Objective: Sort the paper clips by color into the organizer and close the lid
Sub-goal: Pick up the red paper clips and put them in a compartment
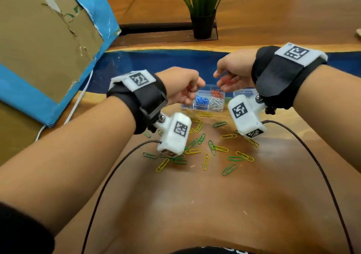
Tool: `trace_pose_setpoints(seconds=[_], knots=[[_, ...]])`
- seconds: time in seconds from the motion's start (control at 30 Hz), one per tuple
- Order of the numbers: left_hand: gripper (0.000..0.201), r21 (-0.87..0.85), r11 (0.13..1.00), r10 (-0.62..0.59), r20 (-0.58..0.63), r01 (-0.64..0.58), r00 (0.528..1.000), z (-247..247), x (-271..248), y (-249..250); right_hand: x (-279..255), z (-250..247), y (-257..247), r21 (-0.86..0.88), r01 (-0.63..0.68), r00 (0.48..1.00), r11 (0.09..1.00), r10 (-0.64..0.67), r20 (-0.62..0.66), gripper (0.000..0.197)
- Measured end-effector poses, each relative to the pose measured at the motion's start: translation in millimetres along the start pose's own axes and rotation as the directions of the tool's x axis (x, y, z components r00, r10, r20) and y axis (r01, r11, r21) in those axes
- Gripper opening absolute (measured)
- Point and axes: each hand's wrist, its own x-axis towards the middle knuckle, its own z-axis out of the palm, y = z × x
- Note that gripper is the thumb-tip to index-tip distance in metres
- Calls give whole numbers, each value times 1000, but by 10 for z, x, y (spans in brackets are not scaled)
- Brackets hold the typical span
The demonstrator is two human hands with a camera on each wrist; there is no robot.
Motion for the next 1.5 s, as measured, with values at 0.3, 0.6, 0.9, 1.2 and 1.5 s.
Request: trace_pose_setpoints(seconds=[0.3,0.6,0.9,1.2,1.5], knots=[[20,-88,996,-7,-104,-2,995,343,296,302,-26,-138,124,61,58,998,996,-58,4,43],[18,-55,996,62,-180,-73,982,484,395,330,-40,-311,334,38,139,989,990,-137,-48,36],[20,28,994,112,-190,-109,975,324,217,251,-191,-304,479,-88,212,977,973,-214,-16,29],[11,861,455,207,144,-226,968,50,-225,-180,-348,-79,664,-746,274,946,607,-311,95,13],[24,958,208,236,147,-198,960,206,-142,-231,-353,70,663,-844,293,940,449,-295,169,18]])
